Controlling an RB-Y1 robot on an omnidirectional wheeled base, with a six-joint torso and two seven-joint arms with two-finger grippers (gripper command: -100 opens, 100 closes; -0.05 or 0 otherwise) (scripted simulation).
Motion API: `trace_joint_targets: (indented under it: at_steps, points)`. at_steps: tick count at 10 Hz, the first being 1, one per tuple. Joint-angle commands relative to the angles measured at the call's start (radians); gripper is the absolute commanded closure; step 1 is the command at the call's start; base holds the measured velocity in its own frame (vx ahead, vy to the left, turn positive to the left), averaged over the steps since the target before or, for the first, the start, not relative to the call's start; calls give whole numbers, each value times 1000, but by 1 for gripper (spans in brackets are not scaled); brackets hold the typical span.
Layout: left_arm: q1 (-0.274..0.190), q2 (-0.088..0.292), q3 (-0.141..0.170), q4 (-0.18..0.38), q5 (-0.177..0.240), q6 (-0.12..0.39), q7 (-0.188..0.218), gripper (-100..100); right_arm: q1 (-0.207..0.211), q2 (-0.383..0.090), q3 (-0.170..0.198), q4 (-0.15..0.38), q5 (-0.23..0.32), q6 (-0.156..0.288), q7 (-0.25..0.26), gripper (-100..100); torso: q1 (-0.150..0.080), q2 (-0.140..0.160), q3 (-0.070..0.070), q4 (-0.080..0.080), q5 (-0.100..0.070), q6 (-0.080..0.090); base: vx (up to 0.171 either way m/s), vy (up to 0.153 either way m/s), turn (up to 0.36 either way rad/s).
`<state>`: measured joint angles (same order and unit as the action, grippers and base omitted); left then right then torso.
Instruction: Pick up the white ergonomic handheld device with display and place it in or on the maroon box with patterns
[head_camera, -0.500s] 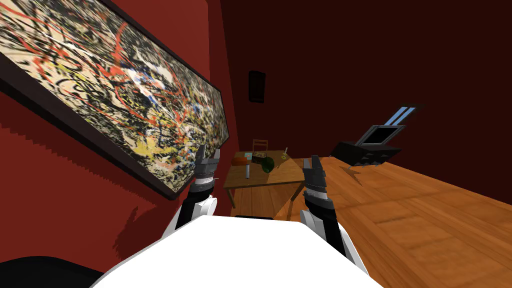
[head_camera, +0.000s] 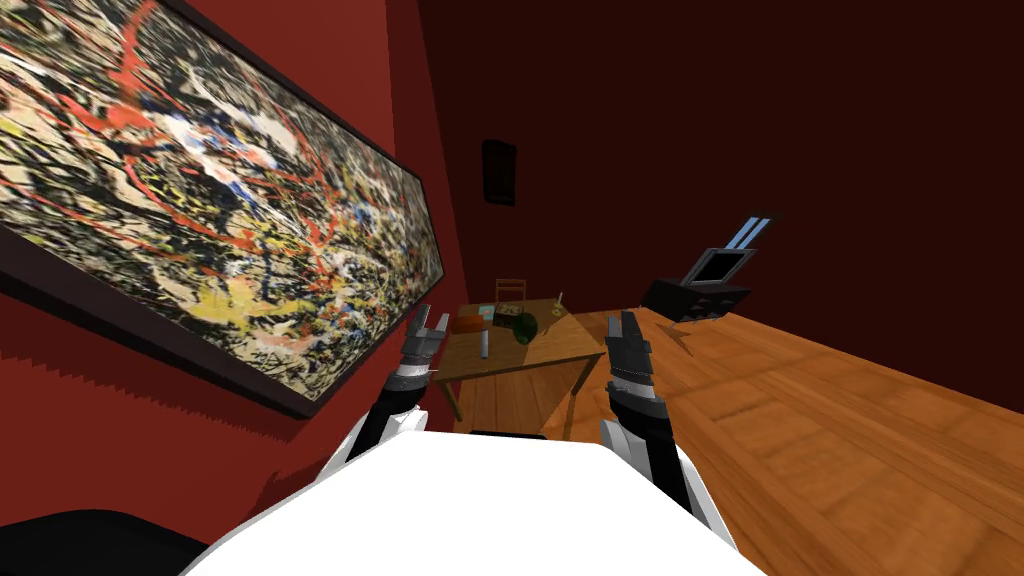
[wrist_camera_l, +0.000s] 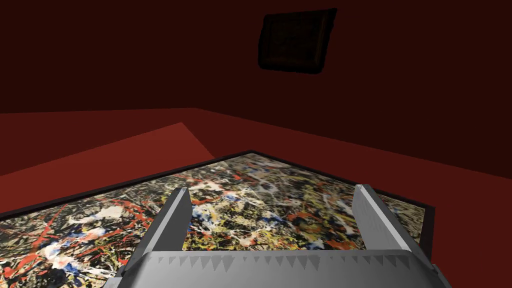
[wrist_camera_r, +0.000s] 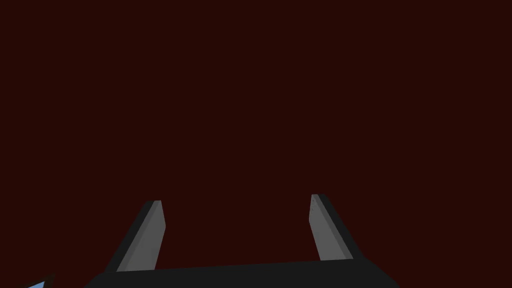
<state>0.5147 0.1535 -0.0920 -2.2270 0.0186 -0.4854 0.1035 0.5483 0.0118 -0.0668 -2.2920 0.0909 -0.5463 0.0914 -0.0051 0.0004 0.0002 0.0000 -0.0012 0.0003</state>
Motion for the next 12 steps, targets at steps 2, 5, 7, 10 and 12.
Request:
trace_joint_targets:
  at_steps: [2,5,7,10,12]
  points:
    - [20,37,-13,63,13,12,39,-100,0,0,0,0,0,0,0,0,1,0,0,0,0,0,-2,-54,-83]
    - [59,91,-30,123,36,43,94,-100,0,0,0,0,0,0,0,0,-1,-1,0,0,0,0,13,-83,-175]
    - [102,148,-49,187,61,78,155,-100,0,0,0,0,0,0,0,0,1,0,0,0,0,0,8,-88,-225]
    - [147,209,-70,256,86,115,217,-100,0,0,0,0,0,0,0,0,1,0,0,0,0,0,13,-82,-177]
    - [192,273,-93,320,108,152,275,-100,0,0,0,0,0,0,0,0,-2,-2,-1,0,-1,0,42,-129,-314]
